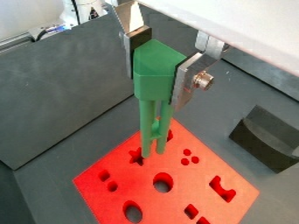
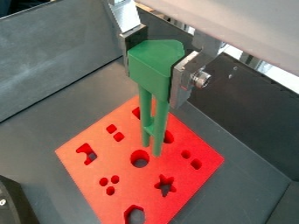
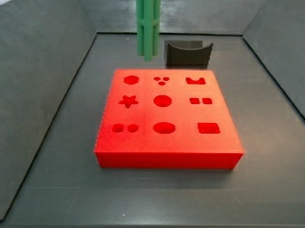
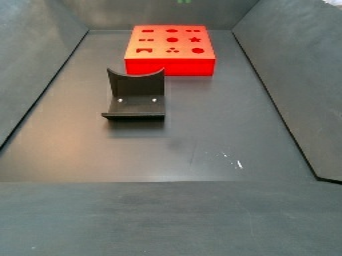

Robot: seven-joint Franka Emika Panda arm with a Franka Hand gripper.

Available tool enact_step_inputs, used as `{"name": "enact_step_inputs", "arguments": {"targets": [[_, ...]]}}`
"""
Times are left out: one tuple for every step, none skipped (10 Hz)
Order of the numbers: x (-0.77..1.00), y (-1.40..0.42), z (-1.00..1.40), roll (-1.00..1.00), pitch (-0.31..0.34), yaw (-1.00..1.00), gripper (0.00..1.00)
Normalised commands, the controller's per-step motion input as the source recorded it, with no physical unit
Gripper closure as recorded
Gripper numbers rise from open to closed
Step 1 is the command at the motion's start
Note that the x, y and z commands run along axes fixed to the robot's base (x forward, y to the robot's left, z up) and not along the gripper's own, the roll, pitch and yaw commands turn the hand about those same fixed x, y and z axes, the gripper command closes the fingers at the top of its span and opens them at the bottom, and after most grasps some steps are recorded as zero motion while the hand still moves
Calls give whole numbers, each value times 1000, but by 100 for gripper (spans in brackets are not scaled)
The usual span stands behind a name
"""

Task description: Insert the 3 prong object.

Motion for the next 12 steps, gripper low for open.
{"name": "enact_step_inputs", "arguments": {"targets": [[57, 0, 0, 0, 0, 0, 100], [251, 177, -20, -21, 0, -129, 100], [106, 751, -346, -66, -81, -54, 100], [243, 809, -366, -24, -89, -197, 100], [311, 711, -371, 0, -51, -271, 100], [429, 560, -400, 0, -43, -351, 100], [443, 414, -440, -9, -123, -411, 100], [366, 217, -443, -43, -179, -474, 100], [177, 206, -403, -24, -164, -469, 100], [77, 220, -346, -29, -153, -357, 100], [-6, 223, -300, 0, -69, -114, 100], [0, 3, -289, 64, 0, 120, 100]]}}
